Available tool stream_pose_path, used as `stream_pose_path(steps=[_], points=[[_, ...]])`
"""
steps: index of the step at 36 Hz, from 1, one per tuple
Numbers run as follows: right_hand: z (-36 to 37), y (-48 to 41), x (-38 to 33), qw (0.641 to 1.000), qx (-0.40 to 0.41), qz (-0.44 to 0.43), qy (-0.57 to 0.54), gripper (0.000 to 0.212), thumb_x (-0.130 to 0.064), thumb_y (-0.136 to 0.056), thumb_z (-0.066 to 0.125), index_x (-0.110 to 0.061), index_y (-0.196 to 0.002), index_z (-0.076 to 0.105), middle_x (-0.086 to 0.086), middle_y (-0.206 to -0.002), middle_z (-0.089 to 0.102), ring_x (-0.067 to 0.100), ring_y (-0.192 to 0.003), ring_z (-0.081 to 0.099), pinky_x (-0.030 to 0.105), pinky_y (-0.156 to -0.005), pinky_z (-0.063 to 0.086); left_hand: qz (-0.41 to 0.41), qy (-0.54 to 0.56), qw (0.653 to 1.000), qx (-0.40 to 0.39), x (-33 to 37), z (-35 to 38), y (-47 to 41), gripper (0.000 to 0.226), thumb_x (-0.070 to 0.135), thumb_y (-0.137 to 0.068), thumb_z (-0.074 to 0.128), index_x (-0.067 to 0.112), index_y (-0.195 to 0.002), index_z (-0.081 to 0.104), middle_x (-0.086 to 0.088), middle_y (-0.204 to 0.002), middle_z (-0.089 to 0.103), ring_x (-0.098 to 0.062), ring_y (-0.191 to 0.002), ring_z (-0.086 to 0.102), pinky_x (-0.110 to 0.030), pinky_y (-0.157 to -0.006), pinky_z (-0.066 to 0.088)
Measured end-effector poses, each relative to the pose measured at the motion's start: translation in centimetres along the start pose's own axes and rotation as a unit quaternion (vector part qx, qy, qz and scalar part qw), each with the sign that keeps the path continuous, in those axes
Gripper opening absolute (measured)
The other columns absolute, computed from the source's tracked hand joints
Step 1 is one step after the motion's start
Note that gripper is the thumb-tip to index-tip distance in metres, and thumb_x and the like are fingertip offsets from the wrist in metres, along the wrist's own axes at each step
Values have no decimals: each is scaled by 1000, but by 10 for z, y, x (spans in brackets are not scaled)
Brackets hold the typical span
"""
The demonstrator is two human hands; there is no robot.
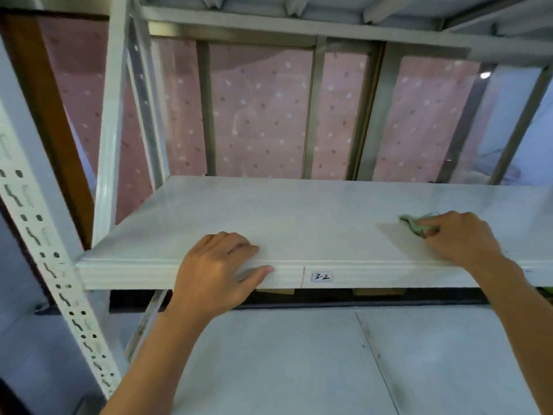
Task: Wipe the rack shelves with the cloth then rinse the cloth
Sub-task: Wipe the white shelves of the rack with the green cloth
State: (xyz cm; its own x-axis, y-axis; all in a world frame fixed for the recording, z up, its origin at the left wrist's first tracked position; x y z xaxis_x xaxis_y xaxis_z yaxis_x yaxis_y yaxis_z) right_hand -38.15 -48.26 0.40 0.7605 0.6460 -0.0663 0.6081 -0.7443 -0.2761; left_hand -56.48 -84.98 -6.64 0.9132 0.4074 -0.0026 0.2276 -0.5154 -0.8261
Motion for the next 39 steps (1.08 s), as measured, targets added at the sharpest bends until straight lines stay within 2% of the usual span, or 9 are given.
stream_pose_path(steps=[4, 10, 15, 18, 20, 25, 30, 34, 39], points=[[0, -29, 29, 999, -10, 9, 38, 33, -41, -95, 48, -38, -122, 67, 11, -119, 66, 33, -103, 60, 38, -88, 50, -8, 1, 1000, 19, -1, 1, 0, 40, 53, -87, 73, 15, -95, 81, 2, -94, 74, -20, -79, 69, -36, -68, 55], [8, -49, -25, 999, 0, -34, 27, 34, -44, -97, 47, -30, -116, 71, 11, -118, 65, 35, -108, 57, 37, -87, 49, 3, -8, 999, 45, 1, -2, 5, 35, 47, -89, 74, 12, -91, 79, 0, -91, 72, -20, -79, 66, -34, -66, 54], [9, -21, -170, 981, -22, -179, -77, 29, -32, -90, 50, -32, -105, 76, 9, -112, 70, 36, -107, 60, 30, -83, 47, -14, -26, 996, 85, -17, -24, 24, 24, 35, -88, 78, 11, -89, 79, -3, -89, 71, -24, -79, 67, -37, -68, 55], [7, 34, -281, 936, -47, -308, -163, 29, -31, -90, 57, -34, -114, 73, 3, -116, 71, 32, -108, 62, 29, -91, 47, -31, -57, 994, 91, -37, -47, 37, 20, 30, -89, 76, 10, -90, 79, -4, -90, 72, -25, -80, 67, -38, -69, 55], [6, 74, -349, 899, -64, -384, -199, 30, -32, -89, 58, -34, -115, 73, 2, -114, 72, 29, -102, 62, 27, -86, 46, -43, -87, 991, 89, -52, -63, 45, 18, 28, -91, 73, 11, -89, 78, -4, -90, 72, -26, -80, 66, -37, -70, 54], [-3, 138, -438, 847, -88, -473, -223, 25, -32, -89, 58, -26, -106, 75, 10, -99, 70, 30, -89, 62, 32, -77, 49, -88, -132, 985, 65, -84, -97, 62, 24, 27, -93, 63, 10, -79, 73, -5, -88, 69, -28, -76, 63, -41, -65, 54], [-2, 123, -436, 852, -114, -447, -247, 31, -40, -88, 61, -23, -111, 74, 6, -104, 70, 27, -92, 61, 35, -79, 53, -68, -120, 990, 36, -90, -100, 67, 32, 39, -94, 58, 15, -90, 79, -2, -92, 74, -27, -83, 68, -35, -75, 53], [12, 70, -389, 911, -82, -347, -209, 28, -33, -89, 57, -18, -104, 74, 11, -99, 67, 31, -85, 62, 33, -70, 53, -58, -74, 995, -12, -73, -82, 51, 44, 51, -87, 61, 14, -103, 79, -1, -100, 74, -24, -89, 69, -33, -78, 54], [26, -21, -248, 974, -35, -173, -143, 36, -46, -90, 57, -13, -88, 72, 13, -88, 70, 28, -73, 61, 28, -64, 49, -39, -15, 997, -61, -37, -48, 15, 53, 62, -84, 61, 18, -110, 77, 4, -105, 72, -18, -92, 67, -35, -76, 60]])
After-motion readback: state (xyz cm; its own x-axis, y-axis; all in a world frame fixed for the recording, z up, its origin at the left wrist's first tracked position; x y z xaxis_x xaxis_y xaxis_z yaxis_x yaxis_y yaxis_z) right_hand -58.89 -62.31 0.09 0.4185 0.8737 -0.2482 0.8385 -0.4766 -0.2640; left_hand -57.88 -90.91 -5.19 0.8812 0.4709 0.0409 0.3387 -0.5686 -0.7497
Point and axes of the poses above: each hand's wrist, its own y-axis away from the middle knuckle, its own z-axis out of the palm, x = y × z, the point moved 2 cm from there along -y, towards the middle knuckle
